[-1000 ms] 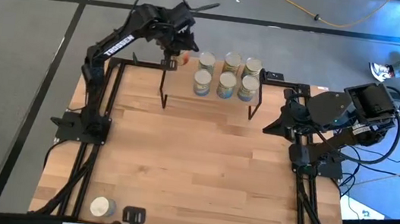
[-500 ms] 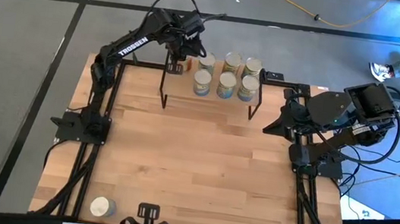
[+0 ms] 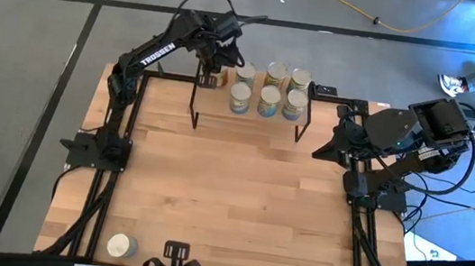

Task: Pick and place cans onto a shelf
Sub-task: Put the canned pineapple on the shelf

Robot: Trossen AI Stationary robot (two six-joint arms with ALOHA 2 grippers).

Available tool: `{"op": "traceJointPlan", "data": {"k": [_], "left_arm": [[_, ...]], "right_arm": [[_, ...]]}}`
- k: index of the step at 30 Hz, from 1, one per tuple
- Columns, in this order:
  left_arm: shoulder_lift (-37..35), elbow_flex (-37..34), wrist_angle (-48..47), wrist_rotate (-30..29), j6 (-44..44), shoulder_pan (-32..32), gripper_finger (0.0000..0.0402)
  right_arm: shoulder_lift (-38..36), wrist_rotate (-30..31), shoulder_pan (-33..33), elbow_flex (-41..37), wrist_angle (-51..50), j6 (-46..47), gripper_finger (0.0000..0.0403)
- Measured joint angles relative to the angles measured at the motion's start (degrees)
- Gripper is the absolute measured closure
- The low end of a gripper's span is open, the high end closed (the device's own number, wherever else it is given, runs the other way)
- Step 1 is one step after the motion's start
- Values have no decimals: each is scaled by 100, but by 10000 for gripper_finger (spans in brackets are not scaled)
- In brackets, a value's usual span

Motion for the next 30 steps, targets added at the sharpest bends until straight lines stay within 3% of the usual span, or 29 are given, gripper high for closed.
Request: {"op": "traceJointPlan", "data": {"k": [8,21,30], "left_arm": [[-33,-383,18,-96,-7,-5,401],[-21,-409,122,-156,-55,-41,400],[-4,-420,234,-196,-54,-125,357]], "right_arm": [[0,-4,2,0,0,0,384],[0,-7,2,0,0,0,384],[0,-7,0,0,0,2,384]]}}
